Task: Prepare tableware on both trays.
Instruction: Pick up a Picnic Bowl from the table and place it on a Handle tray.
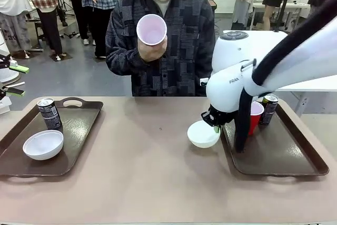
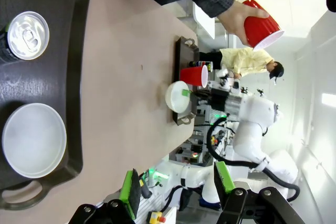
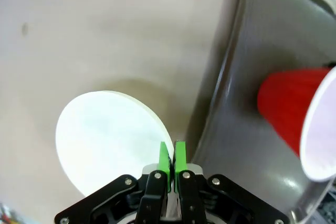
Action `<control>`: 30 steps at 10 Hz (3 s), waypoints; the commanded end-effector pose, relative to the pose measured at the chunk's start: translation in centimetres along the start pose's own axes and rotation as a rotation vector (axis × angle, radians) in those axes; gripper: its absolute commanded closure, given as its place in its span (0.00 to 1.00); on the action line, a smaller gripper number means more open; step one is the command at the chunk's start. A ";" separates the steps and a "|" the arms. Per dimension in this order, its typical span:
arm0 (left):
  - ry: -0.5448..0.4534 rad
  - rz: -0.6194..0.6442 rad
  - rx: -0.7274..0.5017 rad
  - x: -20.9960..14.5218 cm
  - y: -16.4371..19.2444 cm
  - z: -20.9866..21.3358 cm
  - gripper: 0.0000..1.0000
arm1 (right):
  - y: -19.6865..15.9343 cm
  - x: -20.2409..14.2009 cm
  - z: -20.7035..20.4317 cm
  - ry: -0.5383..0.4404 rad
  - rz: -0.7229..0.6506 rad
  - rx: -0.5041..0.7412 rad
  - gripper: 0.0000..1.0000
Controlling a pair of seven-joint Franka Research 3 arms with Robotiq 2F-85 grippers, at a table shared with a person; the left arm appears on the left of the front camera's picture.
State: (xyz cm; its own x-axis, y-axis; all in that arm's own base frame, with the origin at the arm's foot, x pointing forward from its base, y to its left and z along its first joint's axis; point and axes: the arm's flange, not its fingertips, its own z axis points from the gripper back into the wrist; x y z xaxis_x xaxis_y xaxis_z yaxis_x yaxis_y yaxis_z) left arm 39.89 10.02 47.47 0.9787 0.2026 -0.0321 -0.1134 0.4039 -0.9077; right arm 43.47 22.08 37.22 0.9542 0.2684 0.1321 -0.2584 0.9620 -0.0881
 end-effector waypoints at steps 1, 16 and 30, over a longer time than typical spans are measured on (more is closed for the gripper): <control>0.000 0.004 -0.021 0.1 -0.3 0.2 0.25 | -0.9 -4.8 6.1 -0.051 0.037 0.042 1.00; 0.000 0.004 -0.021 0.1 -0.3 0.2 0.25 | -12.5 -8.3 5.0 0.068 -0.088 -0.020 1.00; 0.000 0.004 -0.021 0.1 -0.3 0.2 0.25 | -14.6 -8.4 1.6 0.090 -0.037 -0.008 0.52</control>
State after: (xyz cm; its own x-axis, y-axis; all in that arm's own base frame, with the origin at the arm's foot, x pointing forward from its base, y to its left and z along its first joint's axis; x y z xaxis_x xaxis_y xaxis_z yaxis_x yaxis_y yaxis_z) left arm 39.91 10.03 47.48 0.9787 0.2026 -0.0320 -0.1133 0.4040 -0.9077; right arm 39.82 6.84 37.26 0.9770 0.2092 0.0413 -0.2055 0.9755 -0.0786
